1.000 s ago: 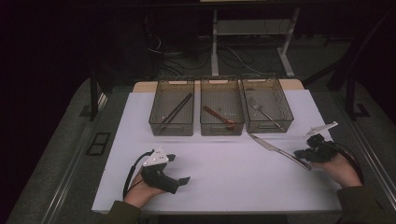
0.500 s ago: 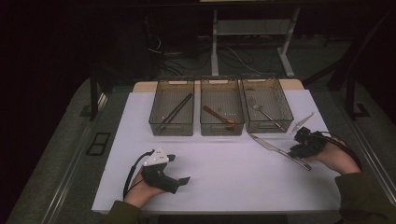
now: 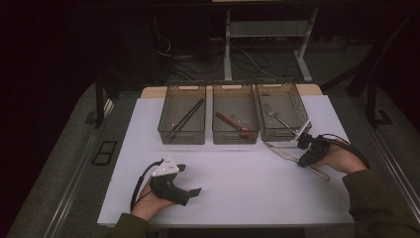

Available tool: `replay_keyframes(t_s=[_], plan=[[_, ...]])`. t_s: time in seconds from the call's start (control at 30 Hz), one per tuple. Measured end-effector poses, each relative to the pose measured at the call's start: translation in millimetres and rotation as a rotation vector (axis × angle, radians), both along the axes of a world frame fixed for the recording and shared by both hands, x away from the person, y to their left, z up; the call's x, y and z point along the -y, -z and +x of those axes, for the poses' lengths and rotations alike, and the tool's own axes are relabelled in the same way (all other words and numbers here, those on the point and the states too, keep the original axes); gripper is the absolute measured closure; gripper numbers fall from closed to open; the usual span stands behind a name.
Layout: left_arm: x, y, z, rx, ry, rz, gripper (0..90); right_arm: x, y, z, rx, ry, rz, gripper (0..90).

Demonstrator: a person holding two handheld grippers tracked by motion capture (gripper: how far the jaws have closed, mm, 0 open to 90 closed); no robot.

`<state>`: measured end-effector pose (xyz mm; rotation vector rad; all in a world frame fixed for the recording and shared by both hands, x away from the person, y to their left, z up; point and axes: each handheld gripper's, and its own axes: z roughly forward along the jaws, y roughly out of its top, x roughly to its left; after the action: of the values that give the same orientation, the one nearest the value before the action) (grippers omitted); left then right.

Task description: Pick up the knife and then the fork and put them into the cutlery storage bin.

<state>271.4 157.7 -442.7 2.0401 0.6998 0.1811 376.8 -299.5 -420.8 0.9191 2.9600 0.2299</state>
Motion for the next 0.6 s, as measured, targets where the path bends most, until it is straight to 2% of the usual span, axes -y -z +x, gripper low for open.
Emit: replay_keyframes(t_s=[0.2,0.3,0.6], plan=[[0.7,0.8,0.6,-0.002,0.002,0.007,0.0,-5.9,0.1,7.6,-0.047,-0.02,-0.044,78.6],[0.3,0.6,0.4,-0.003,-0.001,0.005,0.0,-8.5,0.1,9.3,-0.053,-0.025,-0.069,79.0],[0.1,1.4,1.0,-0.006,0.0,0.007,0.0,-3.2,-1.2,7.5,-0.052,-0.023,-0.022,79.3]])
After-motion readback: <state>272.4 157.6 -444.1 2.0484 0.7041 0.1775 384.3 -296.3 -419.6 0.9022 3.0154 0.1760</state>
